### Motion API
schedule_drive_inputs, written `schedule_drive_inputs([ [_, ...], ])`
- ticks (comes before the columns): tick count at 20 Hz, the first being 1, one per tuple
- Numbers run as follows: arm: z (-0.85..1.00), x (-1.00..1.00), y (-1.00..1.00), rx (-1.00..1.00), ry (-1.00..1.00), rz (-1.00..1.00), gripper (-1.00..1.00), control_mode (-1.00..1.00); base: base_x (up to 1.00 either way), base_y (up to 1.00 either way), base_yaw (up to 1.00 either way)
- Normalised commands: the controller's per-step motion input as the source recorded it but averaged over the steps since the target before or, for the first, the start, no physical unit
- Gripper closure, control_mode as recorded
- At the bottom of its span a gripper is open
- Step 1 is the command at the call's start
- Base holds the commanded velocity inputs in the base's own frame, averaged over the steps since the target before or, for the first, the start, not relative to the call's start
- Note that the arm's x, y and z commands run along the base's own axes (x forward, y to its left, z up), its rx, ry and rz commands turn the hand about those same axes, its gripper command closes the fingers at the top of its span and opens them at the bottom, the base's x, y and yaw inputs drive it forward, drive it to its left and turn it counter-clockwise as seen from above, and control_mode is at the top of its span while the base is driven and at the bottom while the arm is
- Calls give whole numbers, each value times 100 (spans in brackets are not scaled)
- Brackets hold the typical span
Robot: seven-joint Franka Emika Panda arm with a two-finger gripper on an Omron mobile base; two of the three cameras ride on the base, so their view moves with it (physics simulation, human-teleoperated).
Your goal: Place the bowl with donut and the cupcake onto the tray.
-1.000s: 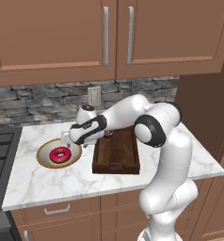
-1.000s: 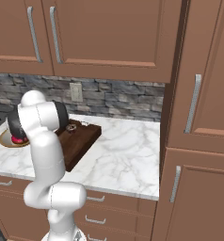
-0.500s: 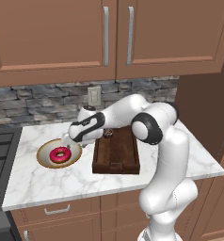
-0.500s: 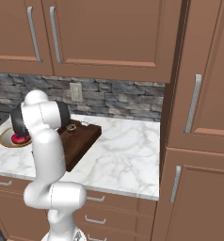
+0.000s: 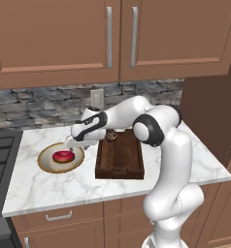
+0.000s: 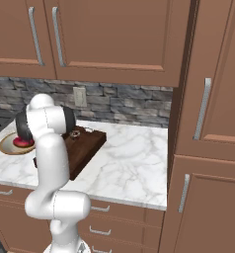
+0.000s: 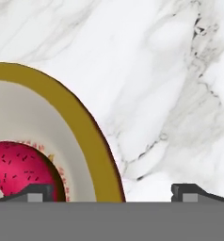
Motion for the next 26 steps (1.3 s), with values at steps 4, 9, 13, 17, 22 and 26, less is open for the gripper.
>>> schedule_drive_inputs([
  [4, -1, 0, 5, 0, 0, 3, -100, -100, 0, 0, 0],
  [9, 0, 0, 9, 0, 0, 0, -100, -100, 0, 0, 0],
  [13, -2, 0, 11, 0, 0, 0, 100, -100, 0, 0, 0],
  [17, -6, 0, 9, 0, 0, 0, 100, -100, 0, 0, 0],
  [22, -5, 0, 4, 0, 0, -1, 100, -100, 0, 0, 0],
  [26, 9, 1, 0, 7, 3, -9, 100, -100, 0, 0, 0],
])
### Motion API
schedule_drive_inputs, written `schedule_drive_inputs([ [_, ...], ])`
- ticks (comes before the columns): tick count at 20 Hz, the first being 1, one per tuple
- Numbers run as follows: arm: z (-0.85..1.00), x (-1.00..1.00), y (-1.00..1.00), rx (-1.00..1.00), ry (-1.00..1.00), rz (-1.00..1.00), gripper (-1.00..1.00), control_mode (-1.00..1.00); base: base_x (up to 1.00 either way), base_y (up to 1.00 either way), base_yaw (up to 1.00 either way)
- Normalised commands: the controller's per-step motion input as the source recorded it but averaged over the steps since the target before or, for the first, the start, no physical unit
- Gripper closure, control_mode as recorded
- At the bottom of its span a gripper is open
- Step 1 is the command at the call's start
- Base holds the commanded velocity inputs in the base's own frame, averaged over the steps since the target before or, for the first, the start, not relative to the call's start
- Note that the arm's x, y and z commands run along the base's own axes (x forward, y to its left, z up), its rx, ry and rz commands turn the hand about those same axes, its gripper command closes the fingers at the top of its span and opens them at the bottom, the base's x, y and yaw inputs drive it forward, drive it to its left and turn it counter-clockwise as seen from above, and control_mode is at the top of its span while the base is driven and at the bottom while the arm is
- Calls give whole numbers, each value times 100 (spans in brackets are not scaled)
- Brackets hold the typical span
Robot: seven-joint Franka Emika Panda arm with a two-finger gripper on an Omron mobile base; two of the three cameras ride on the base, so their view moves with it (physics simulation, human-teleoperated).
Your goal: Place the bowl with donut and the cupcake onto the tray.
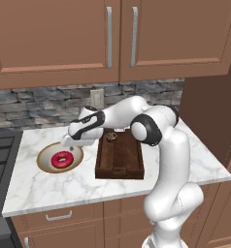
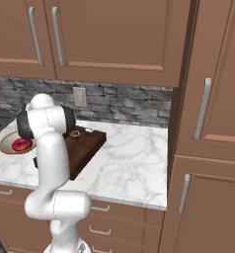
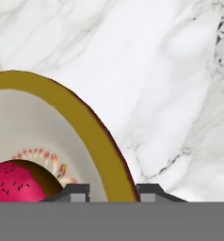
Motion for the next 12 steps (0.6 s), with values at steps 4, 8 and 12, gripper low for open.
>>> schedule_drive_inputs([
  [4, 23, 0, 0, 8, 4, -14, 100, -100, 0, 0, 0],
  [8, 18, 0, -3, 6, 5, -13, 100, -100, 0, 0, 0],
  [12, 20, 0, -19, 3, 10, -13, 100, -100, 0, 0, 0],
])
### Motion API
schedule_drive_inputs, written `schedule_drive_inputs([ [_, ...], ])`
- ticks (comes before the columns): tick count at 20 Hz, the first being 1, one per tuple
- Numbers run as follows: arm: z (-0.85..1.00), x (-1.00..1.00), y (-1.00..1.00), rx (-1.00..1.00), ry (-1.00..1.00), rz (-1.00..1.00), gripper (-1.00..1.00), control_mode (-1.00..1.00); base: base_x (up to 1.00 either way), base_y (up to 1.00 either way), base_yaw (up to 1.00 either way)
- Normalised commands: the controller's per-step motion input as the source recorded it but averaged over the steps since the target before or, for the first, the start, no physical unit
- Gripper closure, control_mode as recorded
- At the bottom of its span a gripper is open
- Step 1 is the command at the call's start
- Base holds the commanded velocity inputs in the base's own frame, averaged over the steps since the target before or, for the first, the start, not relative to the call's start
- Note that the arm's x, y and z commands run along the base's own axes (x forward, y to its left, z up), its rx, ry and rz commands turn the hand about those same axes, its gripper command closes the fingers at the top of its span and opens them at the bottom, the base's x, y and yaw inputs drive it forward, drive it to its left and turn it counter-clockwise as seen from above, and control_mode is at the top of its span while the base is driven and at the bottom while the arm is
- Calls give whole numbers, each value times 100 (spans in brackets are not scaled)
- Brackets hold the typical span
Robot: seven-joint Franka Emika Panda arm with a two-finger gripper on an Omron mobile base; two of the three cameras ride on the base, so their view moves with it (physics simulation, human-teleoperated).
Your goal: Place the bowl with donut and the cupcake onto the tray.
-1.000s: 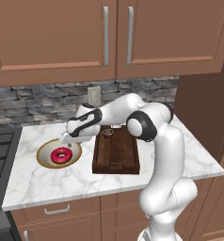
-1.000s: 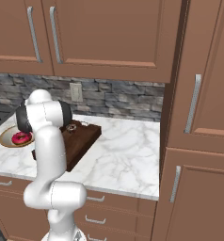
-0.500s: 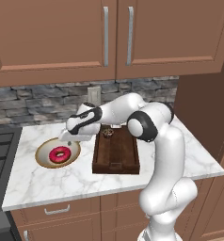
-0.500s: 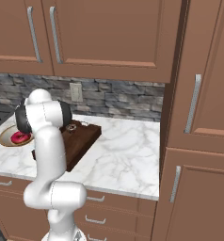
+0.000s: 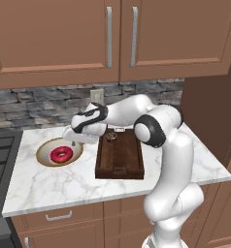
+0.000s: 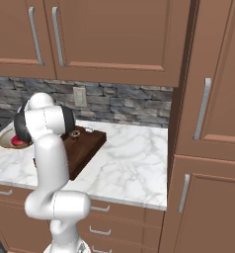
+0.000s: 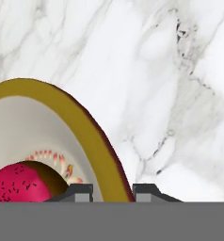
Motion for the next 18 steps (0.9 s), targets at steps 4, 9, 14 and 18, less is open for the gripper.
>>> schedule_drive_inputs([
  [4, 30, -3, -30, 0, 13, -11, 100, -100, 0, 0, 0],
  [9, 16, -27, -36, 0, 3, -10, 100, -100, 0, 0, 0],
  [14, 9, -30, -13, -6, -6, -11, 100, -100, 0, 0, 0],
  [18, 30, -36, -19, 0, -4, -11, 100, -100, 0, 0, 0],
])
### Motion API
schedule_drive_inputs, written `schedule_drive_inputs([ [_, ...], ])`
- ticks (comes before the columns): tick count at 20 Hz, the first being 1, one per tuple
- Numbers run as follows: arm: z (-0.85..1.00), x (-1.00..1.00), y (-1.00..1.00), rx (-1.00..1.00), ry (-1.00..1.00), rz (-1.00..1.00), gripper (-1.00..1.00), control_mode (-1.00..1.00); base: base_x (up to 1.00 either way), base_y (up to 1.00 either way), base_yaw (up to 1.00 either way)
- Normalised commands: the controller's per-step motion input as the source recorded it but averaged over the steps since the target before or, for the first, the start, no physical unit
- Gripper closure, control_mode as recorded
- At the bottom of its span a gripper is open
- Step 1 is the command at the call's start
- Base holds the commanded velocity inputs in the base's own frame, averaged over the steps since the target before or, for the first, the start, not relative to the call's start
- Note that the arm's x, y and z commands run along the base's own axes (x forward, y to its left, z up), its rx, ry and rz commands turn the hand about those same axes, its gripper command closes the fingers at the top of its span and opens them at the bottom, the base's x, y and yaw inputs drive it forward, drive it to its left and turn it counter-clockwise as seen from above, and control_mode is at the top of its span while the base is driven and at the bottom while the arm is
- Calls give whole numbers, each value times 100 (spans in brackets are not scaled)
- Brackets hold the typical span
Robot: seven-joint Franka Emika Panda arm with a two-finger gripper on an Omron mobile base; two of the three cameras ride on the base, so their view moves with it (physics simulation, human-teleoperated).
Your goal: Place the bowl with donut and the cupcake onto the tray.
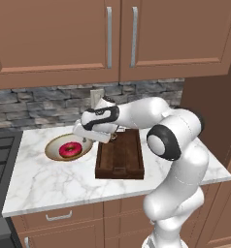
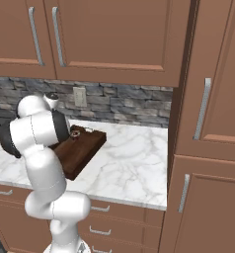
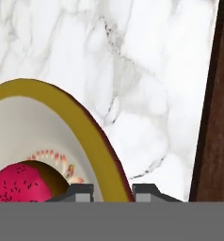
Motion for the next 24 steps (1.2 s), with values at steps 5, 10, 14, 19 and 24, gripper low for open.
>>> schedule_drive_inputs([
  [5, 31, -11, -27, 0, -1, -7, 100, -100, 0, 0, 0],
  [10, 3, -20, -32, 0, 1, -9, 100, -100, 0, 0, 0],
  [14, 22, -17, -45, 0, 3, -7, 100, -100, 0, 0, 0],
  [19, 10, -37, -56, 0, 0, -10, 100, -100, 0, 0, 0],
  [24, -4, -36, -66, 0, 0, -7, 100, -100, 0, 0, 0],
])
